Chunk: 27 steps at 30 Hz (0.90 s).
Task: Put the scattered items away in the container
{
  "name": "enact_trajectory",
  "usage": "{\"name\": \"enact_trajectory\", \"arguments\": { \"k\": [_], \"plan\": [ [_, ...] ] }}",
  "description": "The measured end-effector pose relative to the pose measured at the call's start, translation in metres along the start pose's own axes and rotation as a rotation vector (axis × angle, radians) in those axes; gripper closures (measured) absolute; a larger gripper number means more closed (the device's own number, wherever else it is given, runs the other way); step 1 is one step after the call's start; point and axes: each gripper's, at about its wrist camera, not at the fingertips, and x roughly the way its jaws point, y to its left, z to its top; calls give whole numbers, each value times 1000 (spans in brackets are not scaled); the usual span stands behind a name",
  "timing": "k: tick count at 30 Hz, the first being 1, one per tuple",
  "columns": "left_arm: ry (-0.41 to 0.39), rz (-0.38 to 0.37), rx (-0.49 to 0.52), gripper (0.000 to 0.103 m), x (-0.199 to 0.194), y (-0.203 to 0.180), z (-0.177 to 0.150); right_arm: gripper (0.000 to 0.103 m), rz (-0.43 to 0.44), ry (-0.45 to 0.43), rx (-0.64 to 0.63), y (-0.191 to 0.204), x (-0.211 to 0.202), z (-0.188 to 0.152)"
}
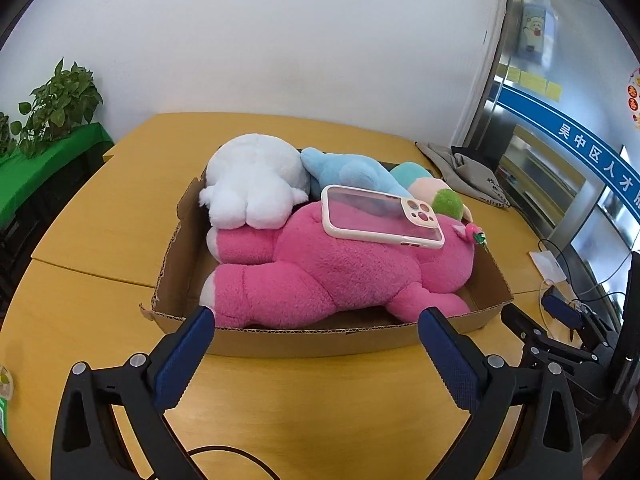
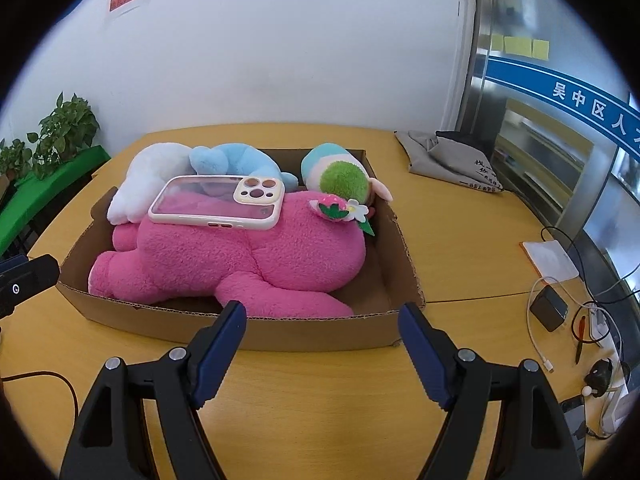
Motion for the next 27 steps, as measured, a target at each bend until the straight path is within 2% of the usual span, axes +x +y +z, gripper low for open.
{"name": "enact_trajectory", "arguments": {
  "k": [7, 15, 27],
  "plan": [
    [-17, 67, 38, 0, 5, -9, 3, 24, 8, 13, -6, 4, 7, 0],
    [-14, 98, 54, 0, 17, -15, 7, 24, 8, 23, -8, 4, 15, 2],
    [5, 104, 68, 0, 33, -20, 10, 25, 14, 30, -15, 0, 25, 3]
  ]
}}
